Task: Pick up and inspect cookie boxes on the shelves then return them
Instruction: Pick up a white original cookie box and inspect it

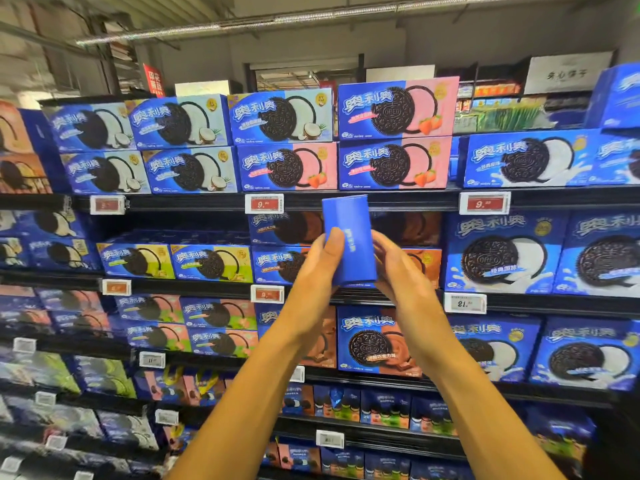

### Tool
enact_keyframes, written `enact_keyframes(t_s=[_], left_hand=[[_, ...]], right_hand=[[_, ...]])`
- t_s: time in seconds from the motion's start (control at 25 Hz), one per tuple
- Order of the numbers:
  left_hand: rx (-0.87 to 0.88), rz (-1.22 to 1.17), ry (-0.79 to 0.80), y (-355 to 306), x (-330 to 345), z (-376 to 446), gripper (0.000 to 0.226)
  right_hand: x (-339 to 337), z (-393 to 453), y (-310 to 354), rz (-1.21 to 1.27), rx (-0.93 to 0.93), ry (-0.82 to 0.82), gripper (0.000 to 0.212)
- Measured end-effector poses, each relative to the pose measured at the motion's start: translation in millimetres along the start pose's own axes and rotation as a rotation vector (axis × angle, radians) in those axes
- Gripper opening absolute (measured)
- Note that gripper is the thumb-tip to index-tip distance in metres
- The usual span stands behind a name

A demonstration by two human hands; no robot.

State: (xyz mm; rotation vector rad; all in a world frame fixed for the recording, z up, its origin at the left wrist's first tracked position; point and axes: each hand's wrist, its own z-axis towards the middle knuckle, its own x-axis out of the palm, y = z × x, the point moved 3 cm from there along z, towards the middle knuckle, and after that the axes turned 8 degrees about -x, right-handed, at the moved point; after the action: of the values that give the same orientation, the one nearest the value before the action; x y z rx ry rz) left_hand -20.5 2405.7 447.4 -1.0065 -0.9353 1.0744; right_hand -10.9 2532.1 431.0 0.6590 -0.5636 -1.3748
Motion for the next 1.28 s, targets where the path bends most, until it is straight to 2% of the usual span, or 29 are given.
enact_keyframes(t_s=[0.12,0.28,0.44,0.56,0.64,0.72,0.8,0.88,0.96,1.04,1.16,1.28], left_hand=[[0.018,-0.123,-0.073,7,-15,1,0.051],[-0.012,-0.396,-0.001,20,-36,5,0.055],[-0.019,-0.564,0.125,28,-52,9,0.056],[0.024,-0.67,0.243,28,-60,10,0.063],[0.038,-0.718,0.313,28,-62,11,0.065],[0.039,-0.724,0.361,30,-61,14,0.064],[0.012,-0.722,0.319,33,-61,16,0.062],[-0.034,-0.667,0.173,36,-65,19,0.055],[-0.024,-0.537,0.01,36,-71,21,0.044],[0.036,-0.398,-0.06,29,-73,22,0.032],[0.116,-0.244,-0.065,20,-70,23,0.03],[0.151,-0.209,-0.061,15,-68,21,0.031]], right_hand=[[0,-3,-3,-0.043,0.02,0.066,0.056],[-13,3,-11,-0.189,0.031,0.008,0.03],[-43,5,-29,-0.371,0.085,-0.157,0.055],[-55,3,-31,-0.212,0.148,-0.223,0.087],[-59,3,-29,-0.076,0.147,-0.218,0.102],[-60,4,-26,0.04,0.132,-0.175,0.104],[-58,5,-21,0.081,0.082,-0.104,0.088],[-58,4,-16,0.057,0.025,-0.098,0.071],[-61,2,-9,0.057,-0.034,-0.173,0.063],[-65,1,-5,0.04,-0.074,-0.227,0.059],[-69,2,-3,0.014,-0.067,-0.24,0.06],[-73,1,-3,0.025,-0.068,-0.247,0.06]])
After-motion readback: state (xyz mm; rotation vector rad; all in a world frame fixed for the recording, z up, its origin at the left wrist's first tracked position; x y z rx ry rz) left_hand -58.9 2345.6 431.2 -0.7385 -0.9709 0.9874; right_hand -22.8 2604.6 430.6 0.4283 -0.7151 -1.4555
